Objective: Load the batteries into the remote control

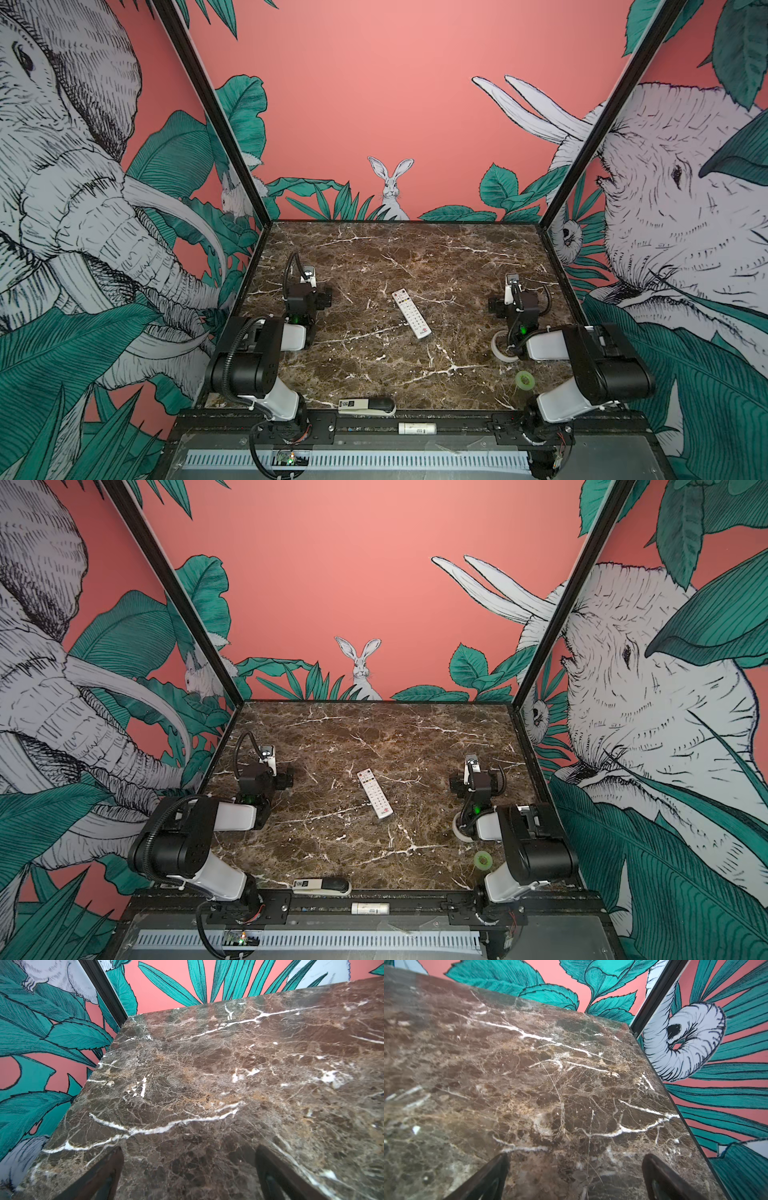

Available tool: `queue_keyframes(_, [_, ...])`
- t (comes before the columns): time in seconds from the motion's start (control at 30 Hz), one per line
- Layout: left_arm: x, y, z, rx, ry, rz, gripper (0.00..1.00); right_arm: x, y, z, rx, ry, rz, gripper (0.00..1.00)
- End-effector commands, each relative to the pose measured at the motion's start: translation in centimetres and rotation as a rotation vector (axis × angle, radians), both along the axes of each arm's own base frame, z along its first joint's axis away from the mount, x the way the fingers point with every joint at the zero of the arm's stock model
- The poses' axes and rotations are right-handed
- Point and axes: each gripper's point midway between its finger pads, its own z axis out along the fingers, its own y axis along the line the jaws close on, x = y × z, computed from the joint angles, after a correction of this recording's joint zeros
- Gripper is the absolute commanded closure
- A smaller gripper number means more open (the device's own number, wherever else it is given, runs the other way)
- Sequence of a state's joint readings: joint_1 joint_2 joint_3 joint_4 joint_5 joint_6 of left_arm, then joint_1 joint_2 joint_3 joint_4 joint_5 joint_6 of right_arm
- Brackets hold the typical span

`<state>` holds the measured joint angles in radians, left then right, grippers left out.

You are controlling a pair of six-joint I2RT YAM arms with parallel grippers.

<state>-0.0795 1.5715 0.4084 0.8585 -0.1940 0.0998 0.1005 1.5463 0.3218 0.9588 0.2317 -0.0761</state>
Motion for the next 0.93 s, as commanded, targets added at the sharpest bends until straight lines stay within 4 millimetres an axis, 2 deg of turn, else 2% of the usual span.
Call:
queue_keyframes(0.0, [0.09,-0.05,1.19,-0.006,-0.045,-0.007,0.01,0.77,-0.76,1.94,0.023,-0.088,-0.07,0.01])
queue_keyframes(0.67, [0.11,-0.03,1.2,-0.005,-0.044,-0.006,0.0,0.82,-0.69,1.87,0.024,-0.082,-0.065,0.01])
queue_keyframes(0.9, [0.09,-0.06,1.19,-0.004,-0.044,-0.007,0.0,1.45,-0.57,1.38,0.074,-0.042,-0.015,0.01])
